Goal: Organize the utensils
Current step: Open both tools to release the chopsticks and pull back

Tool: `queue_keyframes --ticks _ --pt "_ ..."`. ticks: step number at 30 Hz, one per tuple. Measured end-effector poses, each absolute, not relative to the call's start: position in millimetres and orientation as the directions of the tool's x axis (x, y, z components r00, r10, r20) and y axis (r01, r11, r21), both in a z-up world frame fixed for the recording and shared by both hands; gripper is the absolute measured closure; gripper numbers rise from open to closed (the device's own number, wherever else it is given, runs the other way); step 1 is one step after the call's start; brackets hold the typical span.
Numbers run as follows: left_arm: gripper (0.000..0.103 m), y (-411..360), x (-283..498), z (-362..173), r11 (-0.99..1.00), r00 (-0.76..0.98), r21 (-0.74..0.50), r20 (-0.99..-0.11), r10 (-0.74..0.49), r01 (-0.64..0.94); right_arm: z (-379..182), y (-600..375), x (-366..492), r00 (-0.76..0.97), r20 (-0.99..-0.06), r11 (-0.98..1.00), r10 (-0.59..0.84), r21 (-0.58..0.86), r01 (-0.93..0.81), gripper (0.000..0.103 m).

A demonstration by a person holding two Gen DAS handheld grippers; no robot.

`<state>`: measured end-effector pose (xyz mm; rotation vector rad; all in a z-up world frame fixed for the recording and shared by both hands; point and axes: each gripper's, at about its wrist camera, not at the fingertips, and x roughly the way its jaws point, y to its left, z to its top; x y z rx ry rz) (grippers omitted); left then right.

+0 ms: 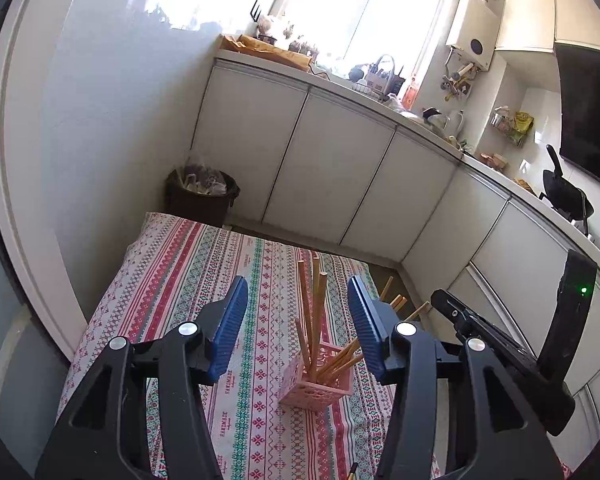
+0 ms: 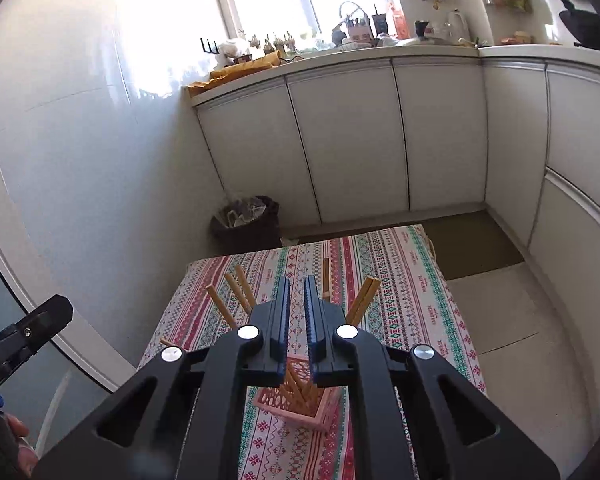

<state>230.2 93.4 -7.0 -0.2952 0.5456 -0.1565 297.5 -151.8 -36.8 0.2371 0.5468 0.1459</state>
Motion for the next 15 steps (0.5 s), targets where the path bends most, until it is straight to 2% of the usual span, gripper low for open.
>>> queue_keyframes --ticks 2,4,9,11,14,15 --pt "0.052 90 227 -7 0.949 0.837 -0.308 -0.498 -0.228 0.075 -33 -157 289 0.848 -0.494 0.962 0.193 0.267 -0.063 0.091" --pt "0.050 84 226 -8 0.952 0.827 -0.293 -0.511 -0.233 0.087 -30 -162 280 0.850 -0.496 0.963 0.177 0.264 -0.047 0.078" --pt "0.044 71 221 -13 0.959 0.809 -0.262 -0.537 -0.237 0.106 -31 -173 261 0.841 -0.516 0.964 0.165 0.265 -0.026 0.077" --pt "0.037 67 218 -14 0.961 0.807 -0.253 -0.543 -0.234 0.109 -33 -176 253 0.840 -0.520 0.966 0.155 0.260 -0.018 0.074" --pt "0.028 64 214 -14 0.964 0.807 -0.244 -0.545 -0.226 0.106 -35 -179 242 0.840 -0.522 0.967 0.146 0.254 -0.010 0.054" --pt "0.027 63 213 -14 0.965 0.807 -0.241 -0.547 -0.224 0.105 -35 -181 239 0.842 -0.519 0.966 0.145 0.259 -0.007 0.051"
